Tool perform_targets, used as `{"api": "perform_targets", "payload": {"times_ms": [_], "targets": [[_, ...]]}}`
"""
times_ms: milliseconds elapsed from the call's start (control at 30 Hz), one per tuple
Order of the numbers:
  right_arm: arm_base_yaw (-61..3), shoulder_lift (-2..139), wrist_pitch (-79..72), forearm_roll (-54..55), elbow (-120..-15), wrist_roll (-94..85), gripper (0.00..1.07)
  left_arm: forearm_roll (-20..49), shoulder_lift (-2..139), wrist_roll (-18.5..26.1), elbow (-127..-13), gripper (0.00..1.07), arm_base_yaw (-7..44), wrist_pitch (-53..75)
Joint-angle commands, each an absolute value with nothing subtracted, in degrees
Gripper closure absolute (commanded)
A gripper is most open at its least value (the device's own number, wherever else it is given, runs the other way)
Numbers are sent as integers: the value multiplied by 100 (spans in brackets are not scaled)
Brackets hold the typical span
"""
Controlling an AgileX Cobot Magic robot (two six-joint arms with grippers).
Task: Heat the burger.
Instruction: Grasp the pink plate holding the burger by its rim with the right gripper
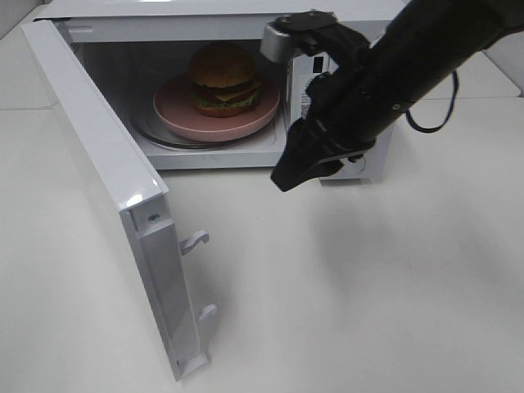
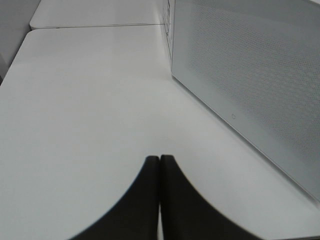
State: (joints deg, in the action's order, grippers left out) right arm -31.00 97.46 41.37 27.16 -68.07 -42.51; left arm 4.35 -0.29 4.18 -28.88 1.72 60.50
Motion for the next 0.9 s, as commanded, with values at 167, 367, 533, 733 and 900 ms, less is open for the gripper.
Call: {"api": "perform_targets", "payload": {"times_ms": [167, 367, 533, 733, 900], "targets": [[-3856, 10405, 3793, 1896, -7592, -4366, 54, 424, -143, 384, -2865, 106, 166, 5959], [-4223, 10651, 3375, 1026, -7924, -4183, 46, 424, -143, 384, -2865, 106, 166, 5959], [-4670, 10909, 2928, -120, -8182, -4091, 31, 424, -143, 384, -2865, 106, 166, 5959], [-4927, 11098, 2481, -1318, -8188, -3919, 31, 424, -143, 384, -2865, 106, 166, 5959], [-4996, 11327, 2200, -2332, -8256, -3358, 31, 424, -143, 384, -2865, 106, 166, 5959]]}}
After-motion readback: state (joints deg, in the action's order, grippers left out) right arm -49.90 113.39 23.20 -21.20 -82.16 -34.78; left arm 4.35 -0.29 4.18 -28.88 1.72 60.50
